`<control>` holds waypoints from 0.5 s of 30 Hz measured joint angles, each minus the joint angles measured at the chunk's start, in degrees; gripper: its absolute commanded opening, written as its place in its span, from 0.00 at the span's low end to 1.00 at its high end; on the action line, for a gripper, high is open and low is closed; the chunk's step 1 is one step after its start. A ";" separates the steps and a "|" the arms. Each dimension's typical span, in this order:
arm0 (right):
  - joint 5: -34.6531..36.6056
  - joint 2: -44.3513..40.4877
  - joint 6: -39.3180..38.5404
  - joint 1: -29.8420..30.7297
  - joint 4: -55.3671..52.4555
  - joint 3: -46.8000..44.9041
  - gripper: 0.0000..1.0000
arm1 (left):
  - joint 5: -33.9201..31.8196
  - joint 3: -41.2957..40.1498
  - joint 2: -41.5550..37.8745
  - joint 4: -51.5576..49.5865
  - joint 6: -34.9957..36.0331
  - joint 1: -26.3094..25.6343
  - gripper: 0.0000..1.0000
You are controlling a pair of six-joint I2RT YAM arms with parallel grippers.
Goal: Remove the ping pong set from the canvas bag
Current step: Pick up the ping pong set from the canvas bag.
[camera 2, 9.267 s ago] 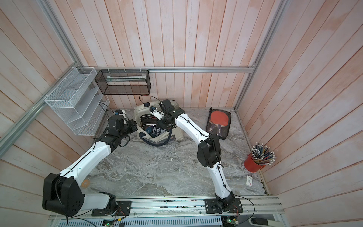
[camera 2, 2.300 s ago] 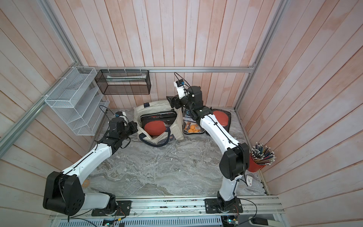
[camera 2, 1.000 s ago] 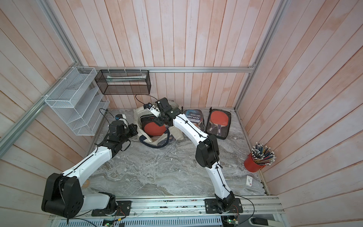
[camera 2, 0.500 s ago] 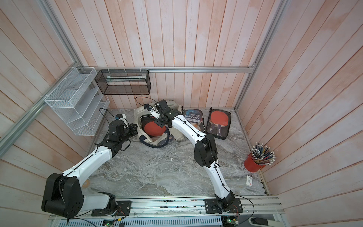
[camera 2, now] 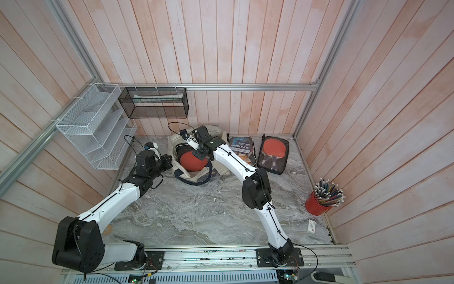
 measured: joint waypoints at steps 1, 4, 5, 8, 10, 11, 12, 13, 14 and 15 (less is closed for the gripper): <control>0.26 -0.22 0.00 0.07 0.02 -0.04 0.00 | 0.00 0.00 0.00 0.00 0.00 0.00 0.00; 1.11 -1.64 0.02 0.22 0.24 -0.11 0.00 | 0.00 0.00 0.00 -0.02 0.00 0.00 0.00; 1.44 -2.38 0.04 0.26 0.44 -0.13 0.00 | 0.02 0.00 0.00 -0.02 0.00 0.00 0.00; 2.36 -5.33 0.24 0.50 1.53 -0.13 0.00 | 0.00 0.00 0.00 0.00 0.00 0.00 0.00; 3.06 -7.23 0.46 0.59 2.25 -0.13 0.00 | 0.00 0.00 0.02 0.00 0.00 0.00 0.00; 3.50 -8.26 0.68 0.66 2.67 -0.13 0.00 | 0.00 0.00 0.02 0.00 0.00 0.00 0.00; 3.89 -9.07 0.81 0.70 2.97 -0.11 0.00 | 0.00 0.00 0.02 0.00 0.00 0.00 0.00; 4.46 -9.86 0.96 0.70 3.19 0.02 0.00 | 0.00 0.00 0.02 0.00 0.00 0.00 0.00; 4.94 -10.34 1.14 0.70 3.37 0.42 0.00 | 0.00 0.00 0.02 0.00 0.00 0.00 0.00; 5.38 -10.60 1.33 0.70 3.52 0.96 0.00 | 0.00 0.00 0.02 0.00 0.00 0.00 0.00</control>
